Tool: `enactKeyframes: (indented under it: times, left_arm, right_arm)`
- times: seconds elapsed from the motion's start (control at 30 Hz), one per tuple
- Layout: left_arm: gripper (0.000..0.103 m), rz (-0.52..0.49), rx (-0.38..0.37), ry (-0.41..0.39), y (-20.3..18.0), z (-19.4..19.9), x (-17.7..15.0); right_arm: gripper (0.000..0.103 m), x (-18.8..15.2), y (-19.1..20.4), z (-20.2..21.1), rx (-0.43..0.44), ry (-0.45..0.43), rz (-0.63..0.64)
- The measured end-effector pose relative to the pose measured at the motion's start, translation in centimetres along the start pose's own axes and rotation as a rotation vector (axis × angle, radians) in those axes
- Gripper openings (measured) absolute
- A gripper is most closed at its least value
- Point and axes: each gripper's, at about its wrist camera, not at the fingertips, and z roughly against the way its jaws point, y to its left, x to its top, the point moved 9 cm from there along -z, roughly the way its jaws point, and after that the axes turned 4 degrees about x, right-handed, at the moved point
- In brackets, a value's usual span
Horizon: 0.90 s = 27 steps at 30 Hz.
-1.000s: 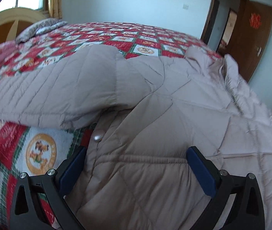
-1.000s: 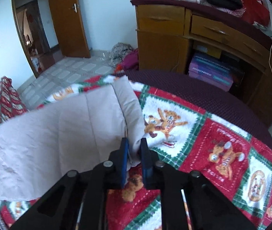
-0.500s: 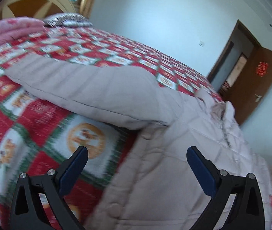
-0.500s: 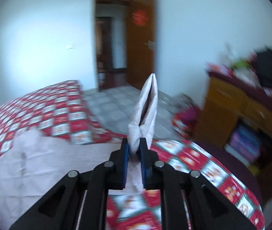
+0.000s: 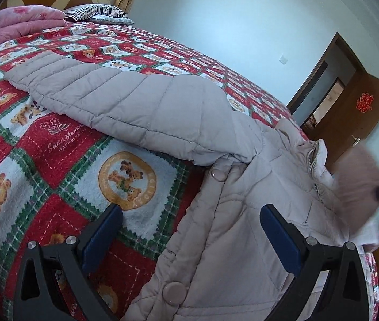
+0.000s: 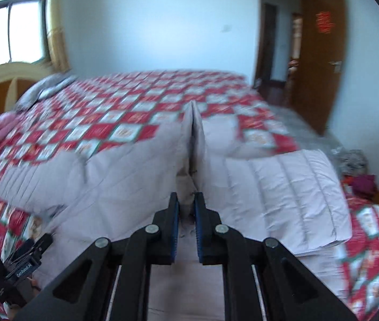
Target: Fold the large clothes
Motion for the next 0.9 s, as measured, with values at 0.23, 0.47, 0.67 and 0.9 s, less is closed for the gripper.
enactKeyframes:
  times: [0.23, 0.47, 0.67, 0.9]
  left_arm:
    - [0.102, 0.01, -0.029, -0.008, 0.2, 0.1, 0.0]
    - [0.102, -0.001, -0.03, -0.011, 0.0, 0.0, 0.0]
    - [0.102, -0.009, -0.026, -0.006, -0.1, -0.2, 0.0]
    - [0.102, -0.013, -0.019, -0.004, -0.2, -0.2, 0.0]
  right_arm:
    - [0.013, -2.2, 5.3, -4.7, 0.115, 0.096, -0.002]
    - [0.037, -2.3, 8.1, -6.4, 0.257, 0.107, -0.005]
    - [0.071, 0.2, 6.4, -1.9, 0.349, -0.007, -0.058]
    - [0.044, 2.2, -11.1, 2.7, -0.065, -0.128, -0.229]
